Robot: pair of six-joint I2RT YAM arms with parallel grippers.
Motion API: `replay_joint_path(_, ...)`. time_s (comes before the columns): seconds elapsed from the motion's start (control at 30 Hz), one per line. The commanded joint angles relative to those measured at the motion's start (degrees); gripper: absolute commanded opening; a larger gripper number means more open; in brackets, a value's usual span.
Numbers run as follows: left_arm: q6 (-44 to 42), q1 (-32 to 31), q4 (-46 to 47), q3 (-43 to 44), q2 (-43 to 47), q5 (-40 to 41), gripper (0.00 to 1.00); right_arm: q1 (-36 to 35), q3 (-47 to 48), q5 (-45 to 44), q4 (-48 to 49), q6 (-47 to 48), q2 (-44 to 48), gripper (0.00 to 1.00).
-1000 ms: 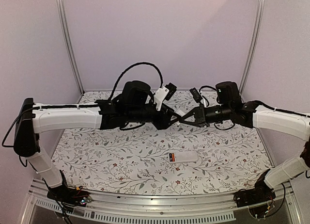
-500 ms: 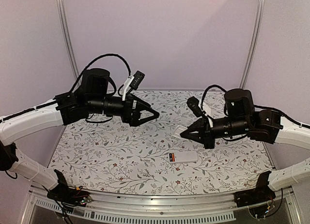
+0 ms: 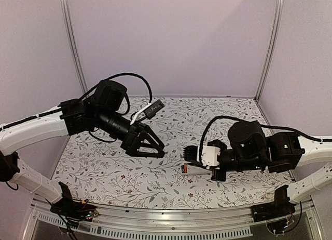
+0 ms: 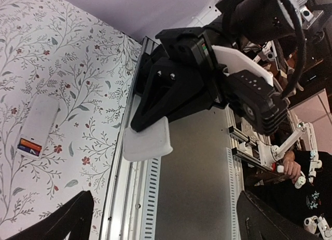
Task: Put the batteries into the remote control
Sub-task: Pass from the right arm to the left
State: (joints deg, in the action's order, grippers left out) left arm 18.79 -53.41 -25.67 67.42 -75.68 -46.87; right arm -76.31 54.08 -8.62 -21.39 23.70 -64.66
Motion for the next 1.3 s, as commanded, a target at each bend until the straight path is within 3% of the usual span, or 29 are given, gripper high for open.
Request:
replay_joint_path(0.0, -1.83, -2.14, -3.78, 1.76, -2.29, -0.27, 0.96, -2.11, 3.29, -5.70, -1.37, 5.80, -0.83, 0.00)
replay_joint_path(0.23, -1.05, -4.12, -3.63, 4.20, -8.53, -0.01, 0.85, -3.97, 4.28, -5.83, -0.20, 7.60, -1.75, 0.00)
replay_joint_path(0.63, -2.68, -6.48, -3.31, 6.97, -12.72, -5.37, 0.76, -5.13, 4.57, -6.32, -0.02, 9.41, -3.27, 0.00)
replay_joint_path(0.93, -3.60, -6.71, -5.24, 9.09, -15.34, -6.20, 0.75, -5.84, 4.42, -7.58, 0.52, 10.82, -3.19, 0.00)
replay_joint_path(1.27, -6.15, -6.63, -9.44, 11.45, -17.12, -6.72, 0.52, -6.02, 4.07, -8.58, 0.64, 11.45, -3.10, 0.00)
